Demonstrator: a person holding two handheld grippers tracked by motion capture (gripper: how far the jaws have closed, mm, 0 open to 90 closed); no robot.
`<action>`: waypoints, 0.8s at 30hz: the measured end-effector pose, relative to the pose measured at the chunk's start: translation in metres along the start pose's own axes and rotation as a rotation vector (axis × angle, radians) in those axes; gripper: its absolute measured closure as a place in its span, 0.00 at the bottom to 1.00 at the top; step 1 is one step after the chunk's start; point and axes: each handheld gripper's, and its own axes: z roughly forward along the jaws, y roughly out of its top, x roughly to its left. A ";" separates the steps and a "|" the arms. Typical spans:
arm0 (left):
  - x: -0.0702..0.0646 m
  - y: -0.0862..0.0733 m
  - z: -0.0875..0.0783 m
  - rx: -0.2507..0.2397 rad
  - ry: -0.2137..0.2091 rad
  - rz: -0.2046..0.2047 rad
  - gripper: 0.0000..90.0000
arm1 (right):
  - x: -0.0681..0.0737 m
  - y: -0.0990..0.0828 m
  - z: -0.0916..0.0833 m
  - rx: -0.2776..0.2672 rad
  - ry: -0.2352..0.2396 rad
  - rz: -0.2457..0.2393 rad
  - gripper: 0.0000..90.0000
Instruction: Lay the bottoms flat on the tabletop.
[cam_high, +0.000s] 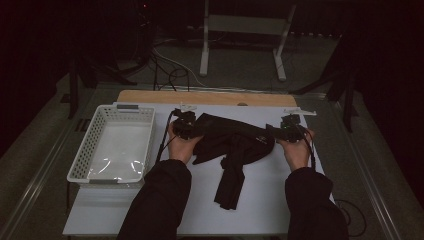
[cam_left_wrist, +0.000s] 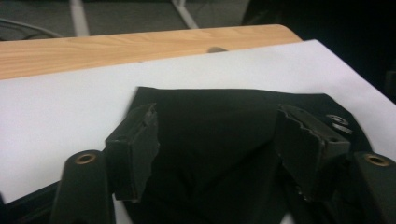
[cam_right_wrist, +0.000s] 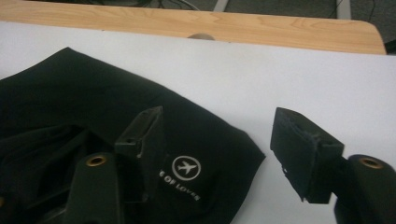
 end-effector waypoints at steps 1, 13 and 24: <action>-0.002 -0.001 0.000 0.003 -0.007 0.009 0.33 | 0.001 -0.001 0.000 0.003 0.005 0.001 0.34; -0.025 -0.009 -0.004 -0.003 -0.067 0.055 0.29 | 0.014 -0.016 -0.013 0.015 0.087 -0.020 0.21; -0.059 -0.026 0.008 0.032 -0.117 0.123 0.29 | 0.026 -0.048 -0.030 -0.001 0.129 -0.062 0.18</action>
